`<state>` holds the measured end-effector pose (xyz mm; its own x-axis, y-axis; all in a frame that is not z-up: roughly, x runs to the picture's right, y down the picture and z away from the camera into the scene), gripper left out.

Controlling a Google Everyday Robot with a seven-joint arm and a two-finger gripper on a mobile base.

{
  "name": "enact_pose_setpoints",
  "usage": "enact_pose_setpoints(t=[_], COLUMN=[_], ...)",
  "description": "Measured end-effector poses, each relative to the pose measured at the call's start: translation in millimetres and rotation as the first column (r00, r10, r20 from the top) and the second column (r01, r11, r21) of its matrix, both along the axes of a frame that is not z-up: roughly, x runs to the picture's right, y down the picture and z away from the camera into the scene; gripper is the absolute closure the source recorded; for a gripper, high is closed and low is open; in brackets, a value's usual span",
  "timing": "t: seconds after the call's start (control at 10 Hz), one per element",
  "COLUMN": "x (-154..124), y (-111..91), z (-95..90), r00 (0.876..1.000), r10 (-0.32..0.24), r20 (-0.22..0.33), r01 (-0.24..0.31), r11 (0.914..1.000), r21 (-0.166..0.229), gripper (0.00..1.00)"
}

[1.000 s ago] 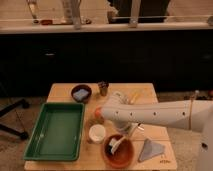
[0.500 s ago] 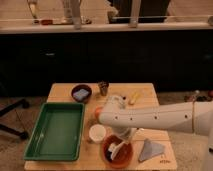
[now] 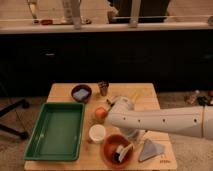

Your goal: Wipe red bowl with brush

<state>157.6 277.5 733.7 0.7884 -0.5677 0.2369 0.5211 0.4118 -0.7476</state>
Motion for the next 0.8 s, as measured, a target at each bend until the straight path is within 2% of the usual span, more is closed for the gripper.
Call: enact_pose_setpoints(t=[0.4, 0.8], x=[4.1, -19.7], y=[-11.4, -23.9], z=[14.1, 22.9], r00=[1.000, 1.000], r10=[0.006, -0.009], r20=[-0.011, 0.028], r01=[-0.006, 0.009], r11=[1.0000, 0.9999], r21=[-0.003, 0.009], gripper=[0.98, 0.98])
